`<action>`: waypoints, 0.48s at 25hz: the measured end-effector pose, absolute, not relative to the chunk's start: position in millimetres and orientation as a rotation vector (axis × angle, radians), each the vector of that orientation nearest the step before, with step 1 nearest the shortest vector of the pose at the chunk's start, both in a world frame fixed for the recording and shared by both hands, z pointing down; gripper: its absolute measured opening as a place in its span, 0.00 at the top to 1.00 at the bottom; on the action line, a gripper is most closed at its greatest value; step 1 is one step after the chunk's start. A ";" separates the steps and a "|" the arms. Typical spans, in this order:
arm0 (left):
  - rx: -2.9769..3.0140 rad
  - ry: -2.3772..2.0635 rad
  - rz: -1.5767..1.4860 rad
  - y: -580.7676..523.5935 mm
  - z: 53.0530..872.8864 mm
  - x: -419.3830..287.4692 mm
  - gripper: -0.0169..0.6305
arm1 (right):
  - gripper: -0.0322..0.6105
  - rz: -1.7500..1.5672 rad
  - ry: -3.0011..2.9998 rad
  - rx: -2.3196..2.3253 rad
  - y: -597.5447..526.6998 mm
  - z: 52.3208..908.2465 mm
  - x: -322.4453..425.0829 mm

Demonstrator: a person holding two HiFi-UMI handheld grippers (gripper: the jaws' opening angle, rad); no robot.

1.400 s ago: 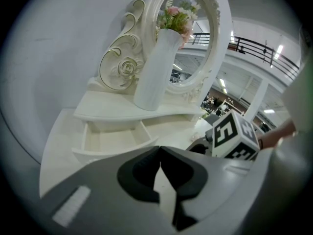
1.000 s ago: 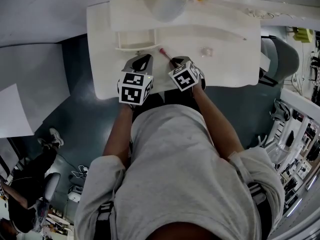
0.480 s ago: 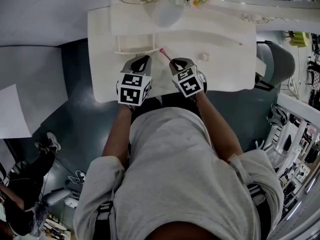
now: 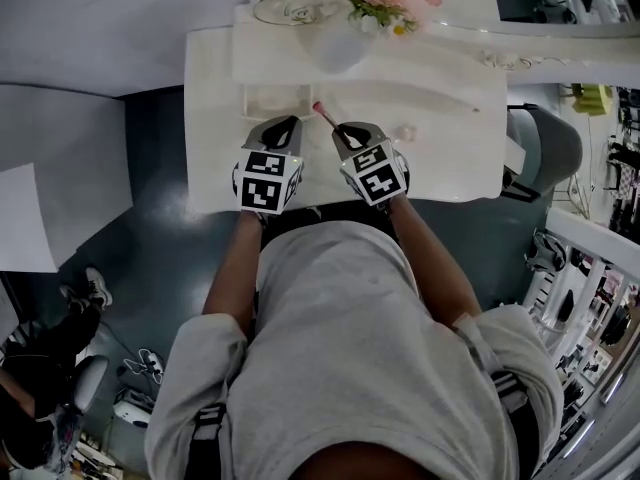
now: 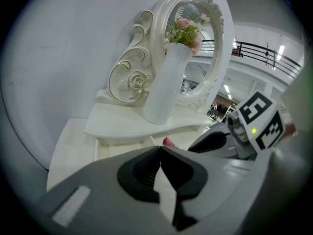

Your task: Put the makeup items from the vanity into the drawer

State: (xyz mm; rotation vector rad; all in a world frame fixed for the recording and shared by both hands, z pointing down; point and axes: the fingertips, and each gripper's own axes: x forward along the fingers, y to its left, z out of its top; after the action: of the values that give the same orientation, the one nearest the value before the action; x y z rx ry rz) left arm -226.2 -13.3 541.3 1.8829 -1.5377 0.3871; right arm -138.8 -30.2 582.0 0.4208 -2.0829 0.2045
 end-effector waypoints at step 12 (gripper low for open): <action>1.771 -1.652 0.329 -3.8 538.8 -262.5 0.97 | 0.88 0.120 -2.127 0.242 -25.9 574.5 -193.3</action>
State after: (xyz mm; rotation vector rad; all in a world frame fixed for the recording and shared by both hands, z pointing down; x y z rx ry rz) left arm -262.5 -3.8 538.8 1.7711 -1.6523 0.3289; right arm -193.3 -25.9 574.5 0.2422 -2.1270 0.1203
